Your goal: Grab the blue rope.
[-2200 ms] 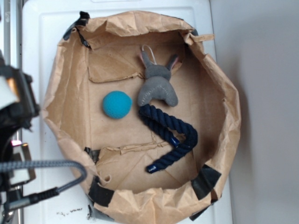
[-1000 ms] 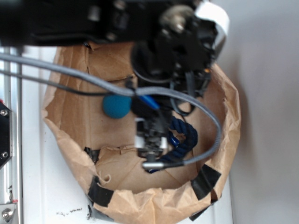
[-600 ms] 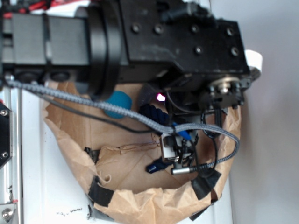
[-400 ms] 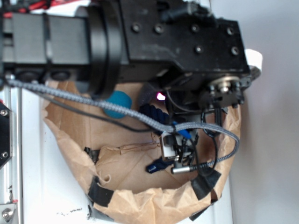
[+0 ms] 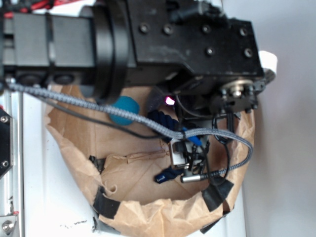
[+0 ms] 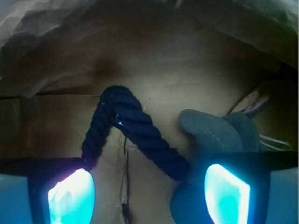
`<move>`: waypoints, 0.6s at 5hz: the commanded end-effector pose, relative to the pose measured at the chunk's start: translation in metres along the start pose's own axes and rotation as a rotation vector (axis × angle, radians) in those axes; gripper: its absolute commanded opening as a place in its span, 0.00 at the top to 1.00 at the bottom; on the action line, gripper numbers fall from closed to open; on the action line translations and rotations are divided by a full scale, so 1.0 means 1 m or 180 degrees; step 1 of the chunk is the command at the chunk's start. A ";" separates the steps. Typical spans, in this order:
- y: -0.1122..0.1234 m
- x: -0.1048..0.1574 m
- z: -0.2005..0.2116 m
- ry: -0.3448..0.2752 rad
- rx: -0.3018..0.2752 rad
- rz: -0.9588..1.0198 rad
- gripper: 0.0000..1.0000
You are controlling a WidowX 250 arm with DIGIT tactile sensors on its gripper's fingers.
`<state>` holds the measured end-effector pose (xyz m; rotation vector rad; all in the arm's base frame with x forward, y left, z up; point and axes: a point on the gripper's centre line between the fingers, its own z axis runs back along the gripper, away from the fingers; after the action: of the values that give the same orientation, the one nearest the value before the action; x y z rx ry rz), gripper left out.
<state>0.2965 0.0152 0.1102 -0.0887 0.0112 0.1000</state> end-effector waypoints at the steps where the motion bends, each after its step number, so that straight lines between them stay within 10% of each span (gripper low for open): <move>1: -0.007 0.009 0.003 -0.0476 -0.0183 -0.0571 0.00; 3: -0.020 0.020 -0.029 -0.0680 -0.0047 -0.1045 0.00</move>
<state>0.3138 0.0014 0.0735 -0.1022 -0.1708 -0.1900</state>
